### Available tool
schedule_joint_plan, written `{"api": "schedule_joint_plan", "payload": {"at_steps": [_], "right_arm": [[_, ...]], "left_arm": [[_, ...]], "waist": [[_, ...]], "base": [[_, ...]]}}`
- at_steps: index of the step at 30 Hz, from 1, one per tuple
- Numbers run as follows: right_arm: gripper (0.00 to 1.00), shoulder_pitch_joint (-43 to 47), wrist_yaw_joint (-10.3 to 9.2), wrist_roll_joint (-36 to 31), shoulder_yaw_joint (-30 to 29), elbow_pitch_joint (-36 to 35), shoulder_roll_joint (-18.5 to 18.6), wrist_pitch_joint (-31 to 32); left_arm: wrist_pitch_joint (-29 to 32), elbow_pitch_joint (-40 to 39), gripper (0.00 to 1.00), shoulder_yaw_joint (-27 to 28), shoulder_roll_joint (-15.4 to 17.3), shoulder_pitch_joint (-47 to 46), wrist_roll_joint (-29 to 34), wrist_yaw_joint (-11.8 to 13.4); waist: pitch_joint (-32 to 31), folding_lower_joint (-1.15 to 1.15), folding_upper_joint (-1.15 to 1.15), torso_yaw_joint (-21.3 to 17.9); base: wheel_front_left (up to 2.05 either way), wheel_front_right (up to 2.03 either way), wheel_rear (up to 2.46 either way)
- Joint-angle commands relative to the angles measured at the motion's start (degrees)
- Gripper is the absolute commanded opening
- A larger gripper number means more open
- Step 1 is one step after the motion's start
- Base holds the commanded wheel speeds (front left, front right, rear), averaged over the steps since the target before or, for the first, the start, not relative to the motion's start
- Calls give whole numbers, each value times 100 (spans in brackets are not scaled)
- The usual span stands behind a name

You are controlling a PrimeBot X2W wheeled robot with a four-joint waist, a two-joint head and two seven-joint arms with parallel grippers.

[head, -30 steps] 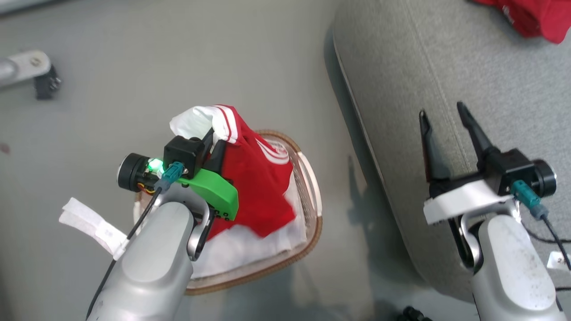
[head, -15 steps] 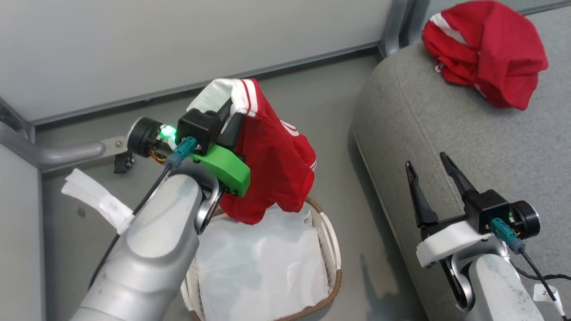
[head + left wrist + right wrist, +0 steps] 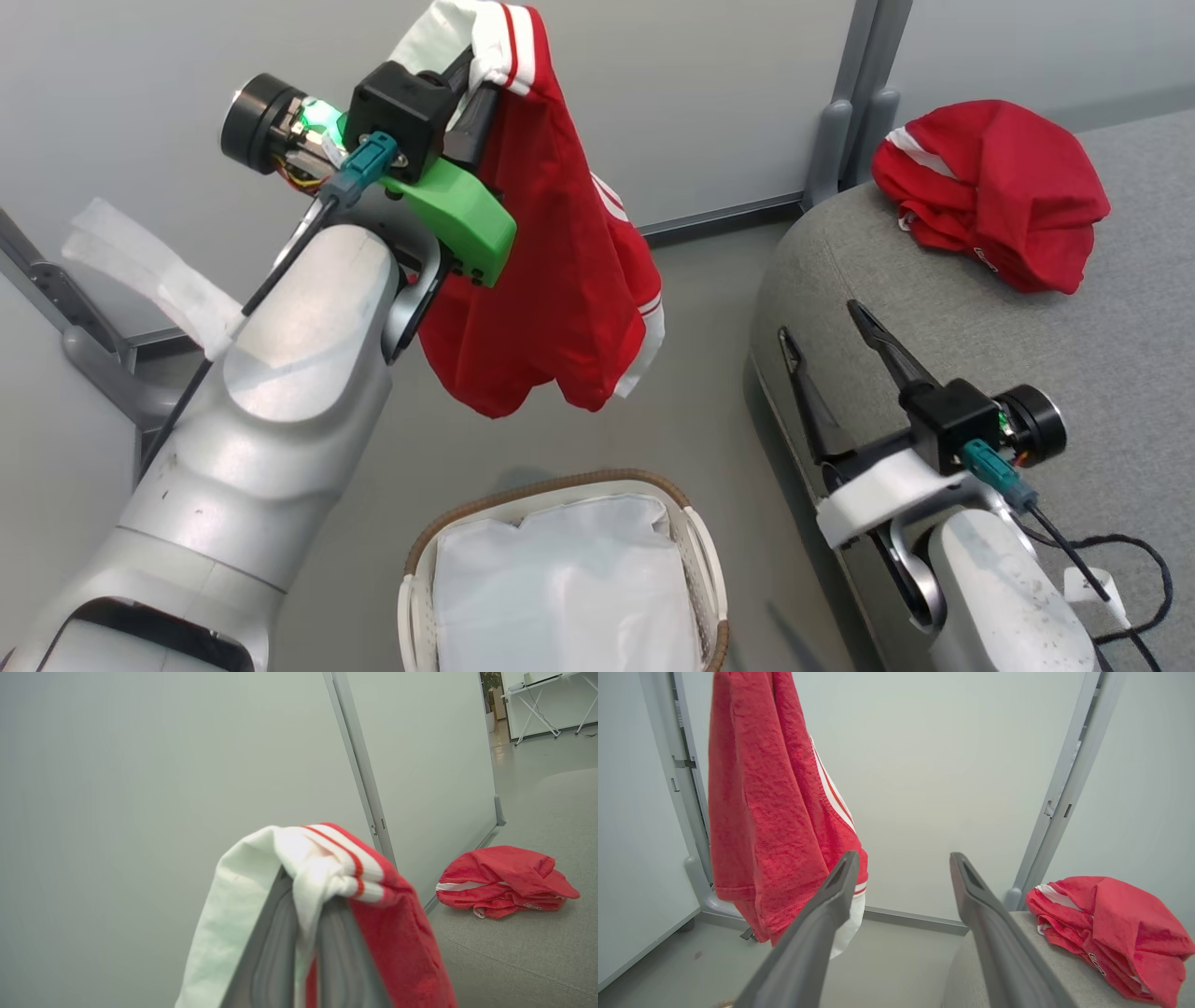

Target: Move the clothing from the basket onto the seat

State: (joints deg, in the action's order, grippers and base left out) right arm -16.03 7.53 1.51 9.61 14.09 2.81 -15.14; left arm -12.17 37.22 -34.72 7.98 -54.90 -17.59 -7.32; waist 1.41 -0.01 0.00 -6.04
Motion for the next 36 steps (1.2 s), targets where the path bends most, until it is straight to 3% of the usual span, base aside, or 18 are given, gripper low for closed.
{"api": "schedule_joint_plan", "payload": {"at_steps": [1,12,24,25,26,27,28,29,36], "right_arm": [[100,-149,-8,0,105,31,17,-2],[100,-1305,-8,160,1267,592,18,-2],[100,-2265,-8,313,1894,1938,18,-2],[78,-2299,-8,356,1926,2035,18,-2],[37,-2331,-8,411,1962,2132,18,-2],[32,-2346,-8,448,1999,2203,18,-2],[7,-2347,-8,506,2033,2268,18,-2],[0,-2336,-8,558,2057,2295,18,-2],[0,-2204,-8,773,2065,2242,18,-2]], "left_arm": [[31,19,0,-36,13,-132,-56,-22],[131,-90,0,-692,-60,-428,-397,-23],[231,-643,0,-1340,-148,-544,-896,-23],[234,-664,0,-1361,-149,-549,-907,-23],[238,-684,0,-1382,-149,-555,-924,-23],[238,-695,0,-1396,-144,-554,-931,-23],[233,-704,0,-1402,-134,-535,-963,-23],[229,-707,0,-1406,-119,-509,-975,-23],[184,-602,0,-1393,6,-246,-1097,-6]], "waist": [[-2,1,0,12],[-77,1,0,226],[-145,1,0,537],[-147,1,0,551],[-148,1,0,565],[-148,1,0,572],[-148,1,0,577],[-147,1,0,580],[-141,1,0,544]], "base": [[0,0,0],[0,0,0],[0,0,0],[0,0,0],[0,0,0],[0,0,0],[0,0,0],[0,0,0],[0,0,0]]}}
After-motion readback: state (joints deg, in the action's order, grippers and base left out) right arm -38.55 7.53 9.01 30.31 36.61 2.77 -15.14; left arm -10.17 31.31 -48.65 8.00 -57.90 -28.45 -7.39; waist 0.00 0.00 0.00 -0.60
